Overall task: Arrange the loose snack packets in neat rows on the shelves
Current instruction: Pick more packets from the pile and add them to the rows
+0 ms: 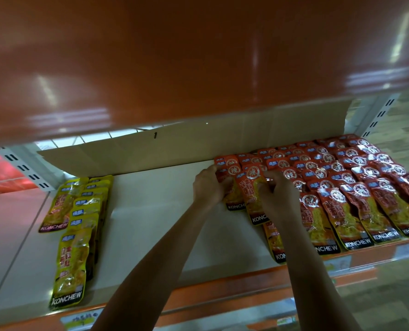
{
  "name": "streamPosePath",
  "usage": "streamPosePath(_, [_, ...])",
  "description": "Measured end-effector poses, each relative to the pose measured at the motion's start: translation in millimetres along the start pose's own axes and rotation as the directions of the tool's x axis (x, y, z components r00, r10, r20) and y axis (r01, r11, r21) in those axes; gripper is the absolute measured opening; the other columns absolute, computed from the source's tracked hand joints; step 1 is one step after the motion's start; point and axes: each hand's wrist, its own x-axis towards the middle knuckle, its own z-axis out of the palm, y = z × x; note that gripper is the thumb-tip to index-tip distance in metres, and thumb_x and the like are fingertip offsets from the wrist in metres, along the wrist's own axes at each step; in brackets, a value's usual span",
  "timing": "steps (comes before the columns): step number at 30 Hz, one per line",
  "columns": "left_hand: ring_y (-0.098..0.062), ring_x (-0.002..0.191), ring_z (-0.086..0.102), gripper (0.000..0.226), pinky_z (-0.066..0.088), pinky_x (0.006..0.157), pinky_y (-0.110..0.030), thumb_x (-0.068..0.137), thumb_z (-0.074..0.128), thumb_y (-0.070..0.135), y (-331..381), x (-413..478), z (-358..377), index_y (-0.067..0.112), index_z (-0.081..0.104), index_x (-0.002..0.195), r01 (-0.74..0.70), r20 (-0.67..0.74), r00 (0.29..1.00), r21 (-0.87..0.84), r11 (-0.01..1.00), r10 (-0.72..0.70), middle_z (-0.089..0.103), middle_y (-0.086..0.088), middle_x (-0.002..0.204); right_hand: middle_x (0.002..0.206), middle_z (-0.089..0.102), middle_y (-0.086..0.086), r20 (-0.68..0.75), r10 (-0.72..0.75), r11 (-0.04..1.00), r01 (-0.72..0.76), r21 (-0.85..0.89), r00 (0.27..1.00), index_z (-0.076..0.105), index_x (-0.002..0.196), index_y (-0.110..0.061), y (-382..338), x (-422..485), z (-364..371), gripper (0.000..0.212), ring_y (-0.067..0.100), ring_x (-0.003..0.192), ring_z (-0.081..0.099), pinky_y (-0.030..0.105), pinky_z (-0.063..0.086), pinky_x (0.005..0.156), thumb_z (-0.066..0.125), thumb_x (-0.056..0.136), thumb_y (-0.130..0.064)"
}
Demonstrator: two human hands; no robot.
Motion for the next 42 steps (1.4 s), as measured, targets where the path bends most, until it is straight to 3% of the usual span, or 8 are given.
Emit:
streamPosePath(7, [-0.023, 0.108, 0.061, 0.046, 0.049, 0.094, -0.041, 0.091, 0.061, 0.04, -1, -8, -1, 0.016, 0.055, 0.129, -0.046, -0.09, 0.995, 0.025, 0.999, 0.048, 0.058, -0.008, 0.125, 0.073, 0.059, -0.005, -0.003, 0.009, 1.0, -0.009, -0.006, 1.0, 0.054, 0.13, -0.015, -2, 0, 0, 0.035, 0.011, 0.054, 0.052, 0.023, 0.037, 0.052, 0.054, 0.094, -0.016])
streamPosePath(10, [-0.01, 0.093, 0.063, 0.037, 0.051, 0.083, -0.026, 0.095, 0.055, 0.039, -2, -22, 0, 0.02, 0.059, 0.125, -0.072, -0.154, 0.986, -0.102, 0.992, 0.056, 0.062, -0.001, 0.119, 0.075, 0.061, 0.0, -0.011, 0.002, 1.0, -0.002, 0.02, 1.0, 0.053, 0.13, -0.015, -3, -1, 1, 0.036, 0.011, 0.054, 0.051, 0.025, 0.039, 0.055, 0.053, 0.094, -0.014])
streamPosePath(13, [0.005, 0.083, 0.062, 0.04, 0.044, 0.062, -0.004, 0.09, 0.059, 0.046, 0, -33, 1, 0.028, 0.056, 0.126, -0.006, -0.01, 1.0, -0.293, 0.956, 0.003, 0.067, 0.011, 0.103, 0.089, 0.066, 0.006, 0.005, -0.006, 0.999, 0.006, 0.034, 1.0, 0.051, 0.132, -0.016, -7, -2, 5, 0.038, 0.013, 0.062, 0.053, 0.03, 0.046, 0.063, 0.053, 0.094, -0.016])
streamPosePath(15, [0.001, 0.087, 0.065, 0.045, 0.046, 0.063, -0.006, 0.086, 0.067, 0.04, 1, -36, 1, 0.029, 0.054, 0.128, 0.02, 0.035, 0.999, -0.356, 0.934, -0.008, 0.07, 0.009, 0.101, 0.101, 0.067, 0.008, 0.016, -0.018, 1.0, 0.018, 0.024, 1.0, 0.05, 0.133, -0.015, -11, -6, 7, 0.038, 0.013, 0.067, 0.054, 0.03, 0.047, 0.068, 0.053, 0.095, -0.017])
streamPosePath(18, [-0.004, 0.084, 0.069, 0.047, 0.052, 0.064, -0.013, 0.085, 0.07, 0.028, -3, -37, -2, 0.025, 0.054, 0.13, 0.048, 0.017, 0.999, -0.404, 0.913, -0.044, 0.072, 0.004, 0.096, 0.111, 0.066, 0.01, -0.017, -0.097, 0.993, 0.095, -0.063, 0.995, 0.056, 0.128, -0.008, -16, -10, 10, 0.035, 0.013, 0.079, 0.057, 0.015, 0.039, 0.065, 0.056, 0.094, -0.018])
streamPosePath(23, [-0.006, 0.082, 0.067, 0.048, 0.054, 0.073, -0.023, 0.086, 0.069, 0.024, -11, -40, -5, 0.021, 0.053, 0.13, 0.095, -0.028, 0.993, -0.37, 0.924, -0.114, 0.069, 0.005, 0.089, 0.123, 0.061, 0.011, -0.026, -0.137, 0.979, 0.131, -0.158, 0.99, 0.056, 0.129, -0.007, -19, -10, 11, 0.038, 0.025, 0.113, 0.056, 0.022, 0.034, 0.084, 0.057, 0.091, -0.012])
streamPosePath(28, [-0.014, 0.086, 0.068, 0.05, 0.056, 0.084, -0.036, 0.085, 0.071, 0.022, -9, -42, -2, 0.017, 0.052, 0.132, 0.073, -0.043, 0.995, -0.31, 0.948, -0.091, 0.071, -0.002, 0.095, 0.125, 0.062, 0.009, -0.041, -0.187, 0.965, 0.176, -0.193, 0.982, 0.059, 0.127, -0.008, -17, -13, 11, 0.036, 0.026, 0.117, 0.054, 0.031, 0.04, 0.095, 0.057, 0.091, -0.008])
streamPosePath(42, [-0.008, 0.079, 0.064, 0.052, 0.051, 0.071, -0.021, 0.085, 0.07, 0.032, -6, -42, 0, 0.016, 0.053, 0.132, 0.042, -0.064, 0.997, -0.177, 0.983, -0.054, 0.069, 0.001, 0.096, 0.115, 0.064, 0.006, -0.014, -0.188, 0.951, 0.178, -0.254, 0.982, 0.062, 0.12, -0.015, -14, -14, 18, 0.028, 0.024, 0.106, 0.052, 0.026, 0.037, 0.082, 0.056, 0.093, -0.017])
